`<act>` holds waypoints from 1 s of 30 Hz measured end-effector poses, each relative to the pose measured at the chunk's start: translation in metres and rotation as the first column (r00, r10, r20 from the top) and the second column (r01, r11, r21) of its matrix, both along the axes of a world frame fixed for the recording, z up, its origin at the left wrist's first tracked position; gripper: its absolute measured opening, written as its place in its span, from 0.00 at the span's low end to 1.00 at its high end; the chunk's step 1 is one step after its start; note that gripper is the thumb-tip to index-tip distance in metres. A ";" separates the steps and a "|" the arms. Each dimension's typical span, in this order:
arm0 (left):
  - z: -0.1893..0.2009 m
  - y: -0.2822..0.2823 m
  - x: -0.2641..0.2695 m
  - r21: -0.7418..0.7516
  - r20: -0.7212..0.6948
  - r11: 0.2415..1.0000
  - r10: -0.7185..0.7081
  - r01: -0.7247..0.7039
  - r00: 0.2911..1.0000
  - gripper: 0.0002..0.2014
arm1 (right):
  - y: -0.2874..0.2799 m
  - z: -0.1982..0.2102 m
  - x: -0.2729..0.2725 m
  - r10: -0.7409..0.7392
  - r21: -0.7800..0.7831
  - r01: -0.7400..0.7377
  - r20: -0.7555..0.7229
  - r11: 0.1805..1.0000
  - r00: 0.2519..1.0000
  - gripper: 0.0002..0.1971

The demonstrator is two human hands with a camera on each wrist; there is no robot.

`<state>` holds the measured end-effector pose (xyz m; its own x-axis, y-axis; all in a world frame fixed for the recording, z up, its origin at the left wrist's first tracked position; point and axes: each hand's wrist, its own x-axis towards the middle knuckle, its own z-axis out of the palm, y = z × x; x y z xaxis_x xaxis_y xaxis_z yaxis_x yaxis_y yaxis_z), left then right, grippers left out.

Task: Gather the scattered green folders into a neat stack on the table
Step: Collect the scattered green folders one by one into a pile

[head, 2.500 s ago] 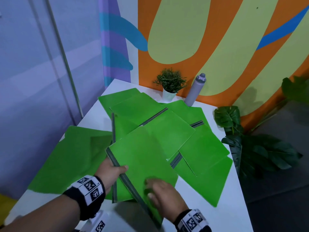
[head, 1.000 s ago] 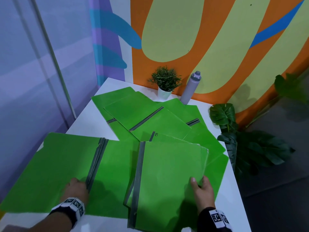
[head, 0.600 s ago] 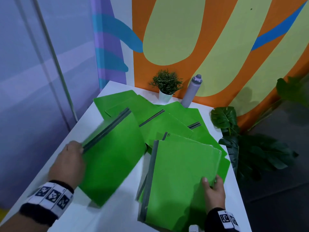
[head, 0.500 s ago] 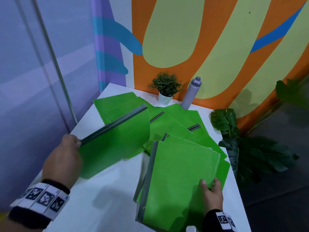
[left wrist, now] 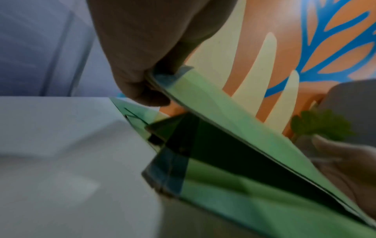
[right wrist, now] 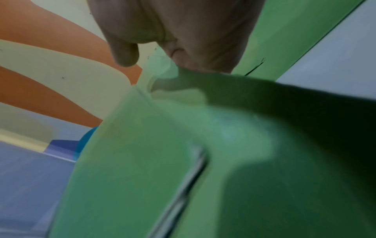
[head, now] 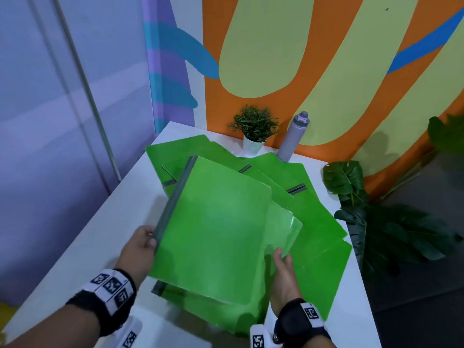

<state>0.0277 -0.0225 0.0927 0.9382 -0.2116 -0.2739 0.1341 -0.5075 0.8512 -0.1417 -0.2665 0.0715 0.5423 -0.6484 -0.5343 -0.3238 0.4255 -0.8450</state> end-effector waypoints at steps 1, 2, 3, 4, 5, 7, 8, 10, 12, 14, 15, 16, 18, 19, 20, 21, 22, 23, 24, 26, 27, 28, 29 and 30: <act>-0.005 -0.002 -0.004 -0.012 -0.070 0.998 -0.059 0.058 0.996 0.13 | 0.003 0.003 0.002 0.007 0.033 -0.007 0.026 0.999 1.000 0.47; -0.007 -0.004 -0.008 -0.020 -0.133 0.994 -0.113 0.112 0.985 0.12 | 0.003 0.002 0.003 0.018 0.060 -0.021 0.057 0.998 0.998 0.45; -0.008 -0.005 -0.012 -0.026 -0.175 0.989 -0.150 0.148 0.973 0.09 | 0.001 0.001 0.004 0.042 0.069 -0.047 0.081 0.997 0.996 0.45; -0.007 -0.007 -0.016 -0.044 -0.210 0.986 -0.165 0.159 0.964 0.05 | 0.000 0.000 0.005 0.083 0.062 -0.088 0.089 0.994 0.993 0.45; -0.007 -0.009 -0.018 -0.066 -0.234 0.986 -0.166 0.154 0.958 0.08 | -0.001 0.000 0.008 0.122 0.047 -0.127 0.087 0.991 0.989 0.44; -0.004 -0.011 -0.021 -0.076 -0.281 0.982 -0.185 0.171 0.942 0.27 | -0.003 -0.003 0.015 0.147 0.043 -0.151 0.076 0.988 0.986 0.43; -0.002 -0.011 -0.021 -0.043 -0.288 0.983 -0.186 0.181 0.939 0.33 | -0.004 -0.007 0.018 0.155 0.050 -0.159 0.080 0.986 0.985 0.42; -0.001 -0.007 -0.016 0.014 -0.285 0.984 -0.165 0.176 0.944 0.28 | -0.008 -0.012 0.025 0.187 0.040 -0.190 0.067 0.981 0.980 0.41; -0.002 -0.002 -0.012 -0.004 -0.307 0.991 -0.129 0.135 0.943 0.16 | -0.014 -0.018 0.031 0.243 -0.012 -0.243 0.014 0.970 0.970 0.37; -0.003 0.002 -0.010 -0.029 -0.299 0.993 -0.117 0.114 0.947 0.13 | -0.025 -0.030 0.040 0.331 -0.186 -0.358 -0.163 0.915 0.929 0.31; -0.003 0.003 -0.009 -0.031 -0.277 0.993 -0.115 0.111 0.954 0.12 | -0.033 -0.037 0.044 0.353 -0.303 -0.439 -0.299 0.846 0.887 0.28; -0.002 0.004 -0.009 -0.042 -0.259 0.994 -0.107 0.100 0.960 0.12 | -0.044 -0.047 0.047 0.321 -0.395 -0.505 -0.445 0.767 0.836 0.25; 0.001 0.006 -0.007 -0.066 -0.258 0.996 -0.076 0.061 0.963 0.13 | -0.069 -0.063 0.049 0.176 -0.468 -0.612 -0.685 0.637 0.707 0.27; 0.002 0.008 -0.005 -0.073 -0.262 0.996 -0.064 0.046 0.963 0.14 | -0.079 -0.068 0.048 0.126 -0.456 -0.640 -0.746 0.618 0.654 0.31; 0.003 0.010 -0.004 -0.076 -0.266 0.997 -0.051 0.032 0.963 0.14 | -0.087 -0.071 0.049 0.107 -0.433 -0.660 -0.782 0.614 0.613 0.35; 0.003 0.012 -0.002 -0.081 -0.270 0.997 -0.037 0.015 0.962 0.14 | -0.092 -0.074 0.050 0.113 -0.412 -0.681 -0.802 0.605 0.586 0.37; 0.002 0.014 0.001 -0.090 -0.273 0.996 -0.022 -0.002 0.962 0.14 | -0.093 -0.076 0.053 0.144 -0.379 -0.705 -0.816 0.600 0.561 0.38; 0.002 0.017 0.003 -0.100 -0.274 0.995 -0.008 -0.021 0.962 0.14 | -0.094 -0.082 0.057 0.182 -0.352 -0.732 -0.822 0.583 0.540 0.37; 0.001 0.019 0.005 -0.108 -0.278 0.993 0.004 -0.035 0.961 0.14 | -0.092 -0.085 0.059 0.222 -0.327 -0.763 -0.827 0.558 0.517 0.36; 0.000 0.020 0.009 -0.127 -0.290 0.990 0.025 -0.064 0.957 0.16 | -0.089 -0.092 0.059 0.261 -0.295 -0.809 -0.843 0.508 0.471 0.32; 0.000 0.021 0.012 -0.134 -0.293 0.988 0.033 -0.075 0.956 0.16 | -0.088 -0.094 0.057 0.261 -0.290 -0.824 -0.852 0.487 0.454 0.31; -0.001 0.021 0.014 -0.140 -0.295 0.987 0.037 -0.081 0.955 0.17 | -0.088 -0.096 0.054 0.260 -0.279 -0.837 -0.863 0.471 0.434 0.30; -0.002 0.021 0.016 -0.146 -0.294 0.985 0.043 -0.089 0.955 0.17 | -0.087 -0.098 0.049 0.260 -0.270 -0.847 -0.871 0.458 0.418 0.30; -0.003 0.021 0.018 -0.152 -0.289 0.984 0.049 -0.096 0.956 0.17 | -0.086 -0.098 0.043 0.261 -0.259 -0.858 -0.878 0.444 0.400 0.30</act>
